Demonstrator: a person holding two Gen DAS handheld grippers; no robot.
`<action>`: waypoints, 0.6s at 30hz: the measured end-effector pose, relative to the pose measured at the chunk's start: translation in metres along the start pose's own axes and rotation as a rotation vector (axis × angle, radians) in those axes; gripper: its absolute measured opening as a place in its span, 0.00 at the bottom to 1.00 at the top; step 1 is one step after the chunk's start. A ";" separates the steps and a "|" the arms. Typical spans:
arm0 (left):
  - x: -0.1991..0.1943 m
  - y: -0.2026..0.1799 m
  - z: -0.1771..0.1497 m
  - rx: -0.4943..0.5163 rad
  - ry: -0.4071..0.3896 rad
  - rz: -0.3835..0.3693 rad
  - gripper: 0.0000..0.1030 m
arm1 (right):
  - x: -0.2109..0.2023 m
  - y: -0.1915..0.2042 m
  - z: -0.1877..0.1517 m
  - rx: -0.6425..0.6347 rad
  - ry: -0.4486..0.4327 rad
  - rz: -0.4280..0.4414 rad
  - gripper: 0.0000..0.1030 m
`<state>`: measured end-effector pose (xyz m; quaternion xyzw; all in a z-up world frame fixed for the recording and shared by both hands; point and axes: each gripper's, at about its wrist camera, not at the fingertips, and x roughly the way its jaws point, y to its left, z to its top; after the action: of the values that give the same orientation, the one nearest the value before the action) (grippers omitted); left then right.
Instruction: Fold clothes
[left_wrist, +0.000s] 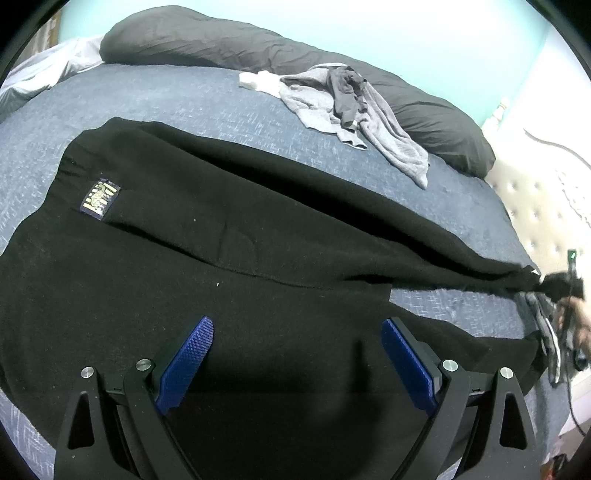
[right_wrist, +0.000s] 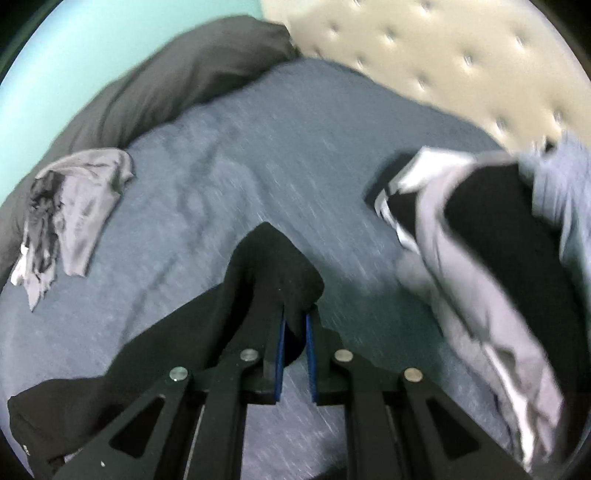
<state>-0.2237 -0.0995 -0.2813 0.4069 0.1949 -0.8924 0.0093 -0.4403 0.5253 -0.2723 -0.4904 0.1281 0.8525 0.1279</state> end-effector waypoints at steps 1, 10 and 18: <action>0.000 0.000 0.000 0.000 0.001 0.000 0.92 | 0.007 -0.003 -0.006 -0.003 0.022 0.005 0.09; 0.001 -0.003 -0.001 0.006 0.006 -0.002 0.92 | 0.010 -0.016 -0.024 -0.015 0.028 -0.017 0.25; 0.001 -0.004 -0.001 0.010 0.002 0.000 0.92 | -0.022 -0.003 -0.023 -0.069 -0.053 -0.060 0.28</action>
<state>-0.2240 -0.0950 -0.2815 0.4080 0.1905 -0.8929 0.0071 -0.4101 0.5179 -0.2642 -0.4756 0.0803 0.8648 0.1398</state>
